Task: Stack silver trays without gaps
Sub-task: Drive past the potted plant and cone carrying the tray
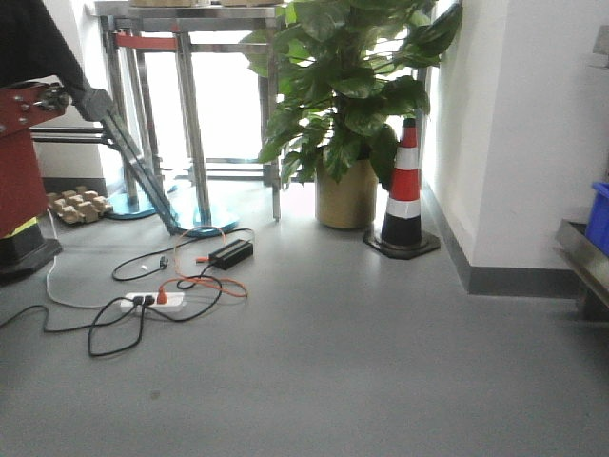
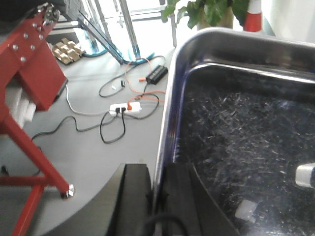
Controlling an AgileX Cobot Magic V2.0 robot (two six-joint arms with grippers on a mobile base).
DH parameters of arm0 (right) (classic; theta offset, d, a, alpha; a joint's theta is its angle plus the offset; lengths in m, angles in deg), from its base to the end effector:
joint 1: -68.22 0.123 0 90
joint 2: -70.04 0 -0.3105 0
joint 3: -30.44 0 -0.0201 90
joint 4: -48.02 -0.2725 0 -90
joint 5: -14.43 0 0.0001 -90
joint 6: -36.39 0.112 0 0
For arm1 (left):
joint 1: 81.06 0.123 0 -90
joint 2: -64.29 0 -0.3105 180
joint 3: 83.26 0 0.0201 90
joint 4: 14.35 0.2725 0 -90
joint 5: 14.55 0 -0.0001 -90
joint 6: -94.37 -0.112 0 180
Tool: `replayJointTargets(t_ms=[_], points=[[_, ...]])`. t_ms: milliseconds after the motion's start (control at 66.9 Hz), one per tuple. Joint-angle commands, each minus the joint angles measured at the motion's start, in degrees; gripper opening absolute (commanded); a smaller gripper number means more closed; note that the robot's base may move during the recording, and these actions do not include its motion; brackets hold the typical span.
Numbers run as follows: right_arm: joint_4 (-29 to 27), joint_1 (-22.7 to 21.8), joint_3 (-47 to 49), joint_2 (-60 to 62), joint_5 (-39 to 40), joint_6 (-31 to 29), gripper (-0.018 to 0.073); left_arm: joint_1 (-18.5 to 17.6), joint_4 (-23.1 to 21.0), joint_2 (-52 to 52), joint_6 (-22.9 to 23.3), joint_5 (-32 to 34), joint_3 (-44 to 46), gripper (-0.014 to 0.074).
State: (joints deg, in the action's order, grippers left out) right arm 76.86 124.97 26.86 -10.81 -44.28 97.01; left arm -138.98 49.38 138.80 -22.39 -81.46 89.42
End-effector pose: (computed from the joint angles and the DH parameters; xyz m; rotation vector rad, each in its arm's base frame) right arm 0.1954 0.2137 0.3982 -0.0626 2.3647 0.3480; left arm 0.2025 -0.1490 0.4419 0.0717 1.9265 0.1358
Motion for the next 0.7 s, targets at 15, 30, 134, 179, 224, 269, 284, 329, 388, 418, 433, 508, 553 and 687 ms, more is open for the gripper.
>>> replayJointTargets(t_ms=[15,30,134,179,224,269,284,329,388,418,433,508,553,687], points=[[-1.0,0.5,0.4,0.3,7.1,-1.6,-0.0024,0.0,2.5,-0.1,1.3,2.3,0.3,-0.0017],[-1.0,0.5,0.4,0.3,7.4,-1.6,-0.0024,0.0,2.5,-0.1,1.3,2.3,0.3,-0.0017],[-1.0,0.5,0.4,0.3,9.2,-1.6,-0.0024,0.0,2.5,-0.1,1.3,2.3,0.3,-0.0017],[-1.0,0.5,0.4,0.3,10.2,-1.6,-0.0024,0.0,2.5,-0.1,1.3,2.3,0.3,-0.0017],[-1.0,0.5,0.4,0.3,11.1,-1.6,-0.0024,0.0,2.5,-0.1,1.3,2.3,0.3,-0.0017],[-1.0,0.5,0.4,0.3,12.2,-1.6,-0.0024,0.0,2.5,-0.1,1.3,2.3,0.3,-0.0017],[-1.0,0.5,0.4,0.3,12.5,-1.6,-0.0024,0.0,2.5,-0.1,1.3,2.3,0.3,-0.0017],[-1.0,0.5,0.4,0.3,13.5,-1.6,-0.0024,0.0,2.5,-0.1,1.3,2.4,0.3,-0.0017],[-1.0,0.5,0.4,0.3,14.0,-1.6,-0.0024,0.0,2.5,-0.1,1.3,2.4,0.3,-0.0017],[-1.0,0.5,0.4,0.3,14.5,-1.6,-0.0024,0.0,2.5,-0.1,1.3,2.4,0.3,-0.0017],[-1.0,0.5,0.4,0.3,14.6,-1.6,-0.0024,0.0,2.5,-0.1,1.3,2.4,0.3,-0.0017],[-1.0,0.5,0.4,0.3,15.6,-1.6,-0.0024,0.0,2.5,-0.1,1.3,2.4,0.3,-0.0017],[-1.0,0.5,0.4,0.3,16.5,-1.6,-0.0024,0.0,2.5,-0.1,1.3,2.4,0.3,-0.0017],[-1.0,0.5,0.4,0.3,18.2,-1.6,-0.0024,0.0,2.5,-0.1,1.3,2.4,0.3,-0.0017]])
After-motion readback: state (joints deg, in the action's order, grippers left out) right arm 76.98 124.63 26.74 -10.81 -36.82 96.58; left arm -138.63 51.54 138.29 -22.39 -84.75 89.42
